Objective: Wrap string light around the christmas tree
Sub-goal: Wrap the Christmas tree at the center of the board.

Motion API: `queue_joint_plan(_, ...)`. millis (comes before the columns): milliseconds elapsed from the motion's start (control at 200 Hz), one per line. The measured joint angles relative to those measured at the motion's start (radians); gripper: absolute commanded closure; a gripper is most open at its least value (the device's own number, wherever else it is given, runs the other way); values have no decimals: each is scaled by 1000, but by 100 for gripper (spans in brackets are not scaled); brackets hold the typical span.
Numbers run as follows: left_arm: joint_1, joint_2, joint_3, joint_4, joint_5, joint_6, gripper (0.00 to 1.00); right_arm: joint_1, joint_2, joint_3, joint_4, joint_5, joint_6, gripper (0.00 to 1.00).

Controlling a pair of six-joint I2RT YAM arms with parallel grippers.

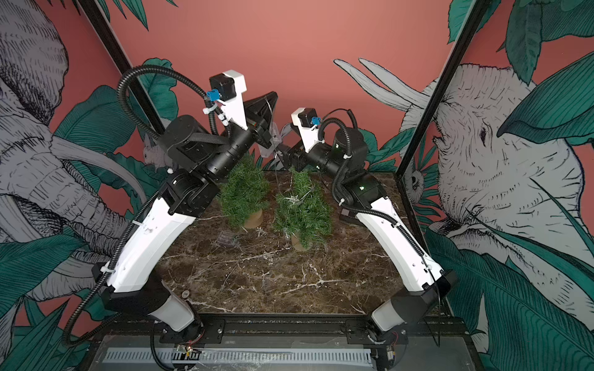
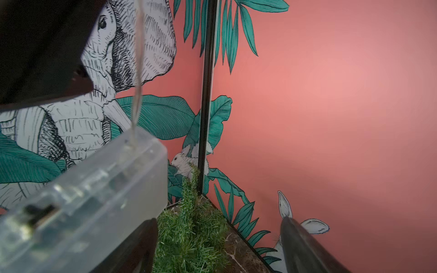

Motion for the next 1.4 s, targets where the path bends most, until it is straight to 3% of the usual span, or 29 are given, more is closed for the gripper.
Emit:
queue_joint_plan(690, 0, -15, -25, -23, -7, -4, 100, 23, -74, -126, 56, -73, 3, 13)
queue_joint_plan(1005, 0, -25, -56, -23, 4, -26, 100, 24, -64, -104, 60, 1, 3, 13)
queue_joint_plan(1235, 0, -48, -82, -23, 44, -48, 100, 25, -33, -66, 74, 38, 7, 26)
queue_joint_plan(1400, 0, -66, -95, -25, 61, -51, 100, 25, 0, -39, 82, 35, 21, 54)
